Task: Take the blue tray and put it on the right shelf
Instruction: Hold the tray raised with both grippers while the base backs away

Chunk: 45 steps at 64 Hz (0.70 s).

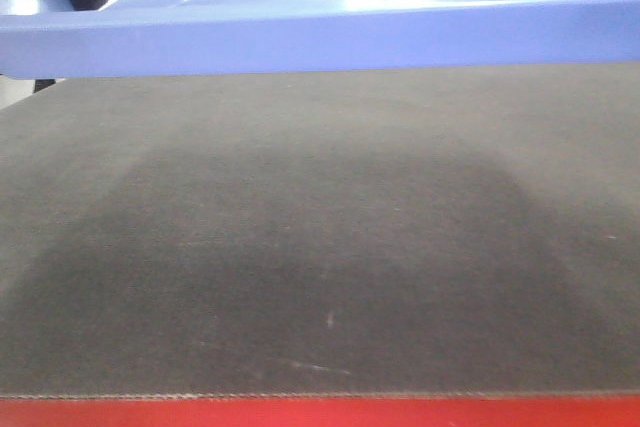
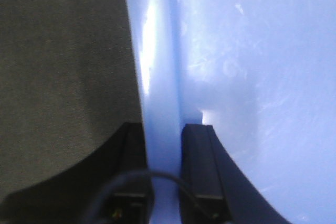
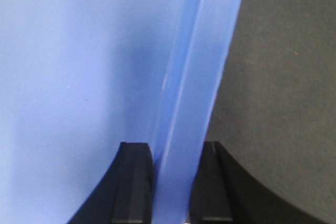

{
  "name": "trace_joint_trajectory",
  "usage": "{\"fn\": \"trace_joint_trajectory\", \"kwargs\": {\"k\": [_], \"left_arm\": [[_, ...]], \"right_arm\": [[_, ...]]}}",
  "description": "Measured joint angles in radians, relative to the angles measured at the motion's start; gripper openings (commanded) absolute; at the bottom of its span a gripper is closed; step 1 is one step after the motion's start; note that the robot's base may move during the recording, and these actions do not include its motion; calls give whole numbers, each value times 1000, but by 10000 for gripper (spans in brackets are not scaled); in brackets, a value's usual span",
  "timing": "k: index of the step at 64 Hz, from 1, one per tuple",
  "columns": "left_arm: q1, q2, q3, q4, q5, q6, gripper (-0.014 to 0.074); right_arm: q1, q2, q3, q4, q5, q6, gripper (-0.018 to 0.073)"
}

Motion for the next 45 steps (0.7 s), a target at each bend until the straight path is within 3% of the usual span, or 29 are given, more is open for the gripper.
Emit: {"fn": "trace_joint_trajectory", "kwargs": {"k": [45], "left_arm": [[0,-4,0,0,0,0,-48]], "right_arm": [[1,0,0,0,0,0,57]]}}
